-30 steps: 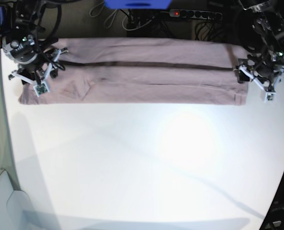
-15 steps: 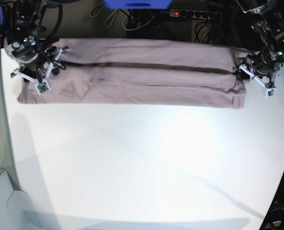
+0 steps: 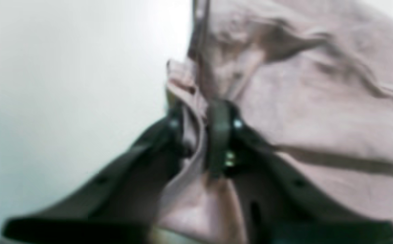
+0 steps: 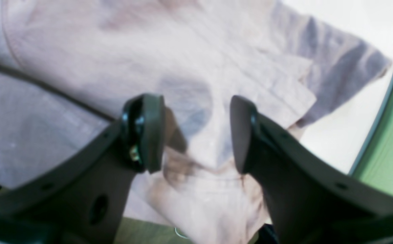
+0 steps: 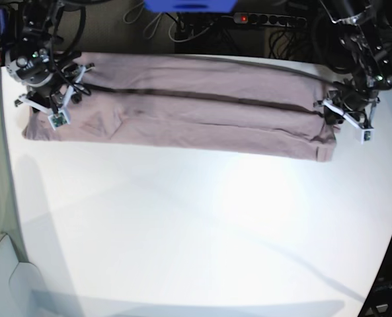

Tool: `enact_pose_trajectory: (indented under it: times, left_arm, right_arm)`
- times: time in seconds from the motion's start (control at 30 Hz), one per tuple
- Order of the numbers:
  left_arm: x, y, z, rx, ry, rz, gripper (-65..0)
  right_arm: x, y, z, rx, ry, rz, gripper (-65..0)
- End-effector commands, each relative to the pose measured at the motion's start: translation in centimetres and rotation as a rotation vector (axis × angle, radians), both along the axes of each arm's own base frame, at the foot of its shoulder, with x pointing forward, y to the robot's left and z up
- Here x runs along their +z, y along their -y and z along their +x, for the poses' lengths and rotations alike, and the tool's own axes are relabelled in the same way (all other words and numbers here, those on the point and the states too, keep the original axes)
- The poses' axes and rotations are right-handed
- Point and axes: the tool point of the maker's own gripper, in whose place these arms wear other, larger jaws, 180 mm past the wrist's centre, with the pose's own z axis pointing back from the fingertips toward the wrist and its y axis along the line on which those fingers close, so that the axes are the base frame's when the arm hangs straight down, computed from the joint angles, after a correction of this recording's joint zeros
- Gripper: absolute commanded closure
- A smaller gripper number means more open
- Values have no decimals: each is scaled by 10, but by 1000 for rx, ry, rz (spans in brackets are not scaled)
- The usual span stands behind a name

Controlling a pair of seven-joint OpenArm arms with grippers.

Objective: Layout the t-shirt on the table in an organized manner, then fold the t-shirt properly
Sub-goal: 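Hold the folded strip ends with both grippers and straighten it, then grasp the strip end with the left gripper and fold it toward the right gripper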

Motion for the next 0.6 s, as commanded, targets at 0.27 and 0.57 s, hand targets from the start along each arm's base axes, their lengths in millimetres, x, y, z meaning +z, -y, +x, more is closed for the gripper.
enact_pose_trajectory:
  times: [0.27,0.57]
  left_arm:
    - [15,-6,-2,-25,-22,83,0]
    - [108,21,43,-148,199,238,0]
  right_arm:
    - [10,2,10,6,45,-5,-314]
    - [11,2,10,7,46,-5,-314]
